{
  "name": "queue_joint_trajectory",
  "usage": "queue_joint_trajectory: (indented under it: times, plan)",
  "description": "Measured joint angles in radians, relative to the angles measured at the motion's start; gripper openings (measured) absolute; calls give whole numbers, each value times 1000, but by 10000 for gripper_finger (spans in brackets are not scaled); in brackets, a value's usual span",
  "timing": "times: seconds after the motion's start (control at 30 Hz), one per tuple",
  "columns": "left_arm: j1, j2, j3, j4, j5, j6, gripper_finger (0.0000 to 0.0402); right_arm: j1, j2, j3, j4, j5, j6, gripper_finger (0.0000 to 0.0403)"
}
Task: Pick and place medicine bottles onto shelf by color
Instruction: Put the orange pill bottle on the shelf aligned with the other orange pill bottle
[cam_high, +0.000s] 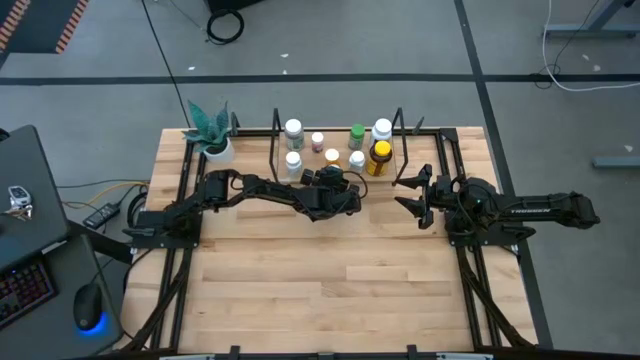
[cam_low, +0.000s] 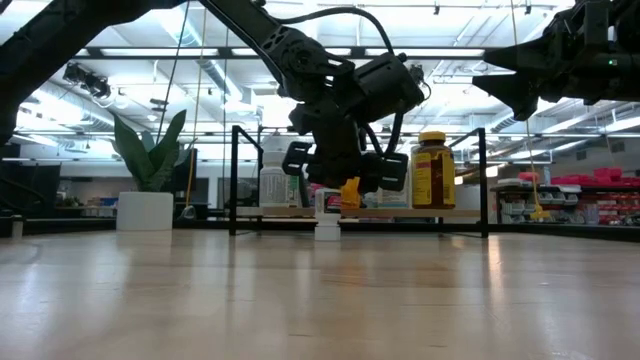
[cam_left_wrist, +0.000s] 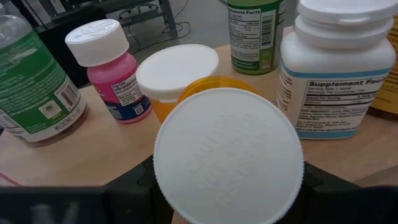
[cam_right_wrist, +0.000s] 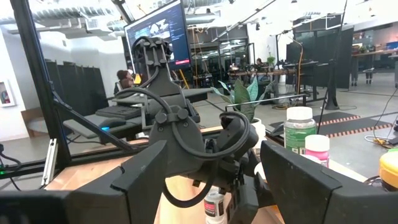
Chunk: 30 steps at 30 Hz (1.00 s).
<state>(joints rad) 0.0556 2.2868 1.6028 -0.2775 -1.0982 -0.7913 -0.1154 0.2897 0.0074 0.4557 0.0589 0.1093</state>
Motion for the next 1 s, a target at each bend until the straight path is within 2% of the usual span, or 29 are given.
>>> queue_joint_trajectory:
  times: [0.33, 1.0]
  plan:
    - [26, 0, 0, 65, 43, 85, 192, 0, 0, 0, 0, 0, 0, 265]
    - [30, -1, 0, 66, 84, 69, 192, 0, 0, 0, 0, 0, 0, 265]
